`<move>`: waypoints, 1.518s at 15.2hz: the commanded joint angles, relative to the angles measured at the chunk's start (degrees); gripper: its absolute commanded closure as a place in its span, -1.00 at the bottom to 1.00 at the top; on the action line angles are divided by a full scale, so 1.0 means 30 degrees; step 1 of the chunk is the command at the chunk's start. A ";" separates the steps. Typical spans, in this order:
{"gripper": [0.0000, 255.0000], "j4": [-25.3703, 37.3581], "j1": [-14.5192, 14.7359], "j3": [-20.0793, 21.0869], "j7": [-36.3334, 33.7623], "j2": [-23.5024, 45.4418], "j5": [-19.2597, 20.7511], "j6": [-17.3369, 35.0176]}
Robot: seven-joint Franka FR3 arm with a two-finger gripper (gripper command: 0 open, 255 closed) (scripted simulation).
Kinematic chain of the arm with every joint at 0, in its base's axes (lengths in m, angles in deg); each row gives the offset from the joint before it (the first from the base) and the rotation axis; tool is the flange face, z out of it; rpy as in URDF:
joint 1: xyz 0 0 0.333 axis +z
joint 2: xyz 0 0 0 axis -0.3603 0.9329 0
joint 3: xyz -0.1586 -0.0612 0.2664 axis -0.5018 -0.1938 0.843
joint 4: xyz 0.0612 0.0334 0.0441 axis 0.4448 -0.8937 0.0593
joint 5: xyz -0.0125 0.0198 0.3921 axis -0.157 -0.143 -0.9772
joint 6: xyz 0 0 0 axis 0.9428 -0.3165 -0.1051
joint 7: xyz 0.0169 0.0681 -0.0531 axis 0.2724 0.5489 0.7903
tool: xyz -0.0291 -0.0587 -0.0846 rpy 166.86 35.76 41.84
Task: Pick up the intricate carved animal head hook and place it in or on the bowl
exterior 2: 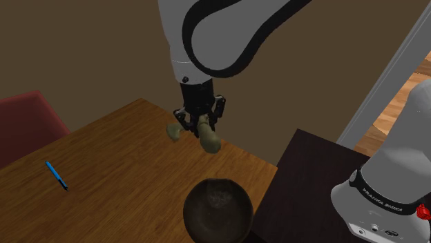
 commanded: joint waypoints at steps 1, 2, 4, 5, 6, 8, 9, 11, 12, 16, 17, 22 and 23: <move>1.00 -0.1132 0.0399 0.0371 -0.0435 -0.1128 -0.0519 0.0055; 1.00 -0.1573 0.0629 0.0578 -0.0695 -0.1574 -0.0764 0.0071; 1.00 -0.2392 0.1118 0.1009 -0.1230 -0.2442 -0.1282 0.0066; 1.00 -0.2769 0.1378 0.1233 -0.1508 -0.2862 -0.1553 0.0048; 1.00 -0.3124 0.1650 0.1460 -0.1793 -0.3273 -0.1832 0.0019; 1.00 -0.3768 0.2219 0.1934 -0.2388 -0.4060 -0.2410 -0.0068; 1.00 -0.4056 0.2519 0.2177 -0.2700 -0.4434 -0.2705 -0.0124; 1.00 -0.4562 0.3139 0.2682 -0.3354 -0.5140 -0.3306 -0.0257; 1.00 -0.4780 0.3459 0.2942 -0.3696 -0.5469 -0.3609 -0.0333; 1.00 -0.5394 0.3803 0.3468 -0.4258 -0.5275 -0.3905 0.0506; 1.00 -0.5510 0.3777 0.3531 -0.4302 -0.5066 -0.3866 0.0823; 1.00 -0.6021 0.3609 0.3847 -0.4583 -0.3918 -0.3571 0.2437; 1.00 -0.6109 0.3569 0.3908 -0.4654 -0.3668 -0.3488 0.2764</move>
